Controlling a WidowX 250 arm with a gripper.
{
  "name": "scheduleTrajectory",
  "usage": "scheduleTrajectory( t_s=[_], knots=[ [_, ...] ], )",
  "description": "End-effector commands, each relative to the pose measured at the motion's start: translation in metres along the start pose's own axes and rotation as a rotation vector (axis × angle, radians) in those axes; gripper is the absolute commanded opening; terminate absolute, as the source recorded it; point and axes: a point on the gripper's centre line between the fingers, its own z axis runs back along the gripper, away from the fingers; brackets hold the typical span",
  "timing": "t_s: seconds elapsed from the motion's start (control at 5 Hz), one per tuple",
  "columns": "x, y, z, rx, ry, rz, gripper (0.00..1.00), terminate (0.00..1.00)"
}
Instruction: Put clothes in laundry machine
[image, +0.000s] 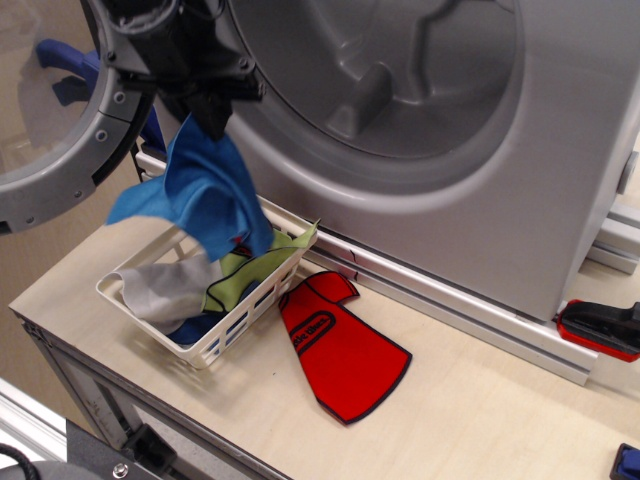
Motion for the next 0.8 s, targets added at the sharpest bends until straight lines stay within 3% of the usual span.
scheduleTrajectory(
  t_s=[0.0, 0.4, 0.6],
  knots=[
    [0.026, -0.031, 0.041, -0.086, -0.156, -0.050, 0.00, 0.00],
    [0.055, -0.082, 0.046, -0.188, -0.305, -0.078, 0.00, 0.00],
    [0.058, -0.096, 0.041, -0.222, -0.427, -0.151, 0.00, 0.00]
  ],
)
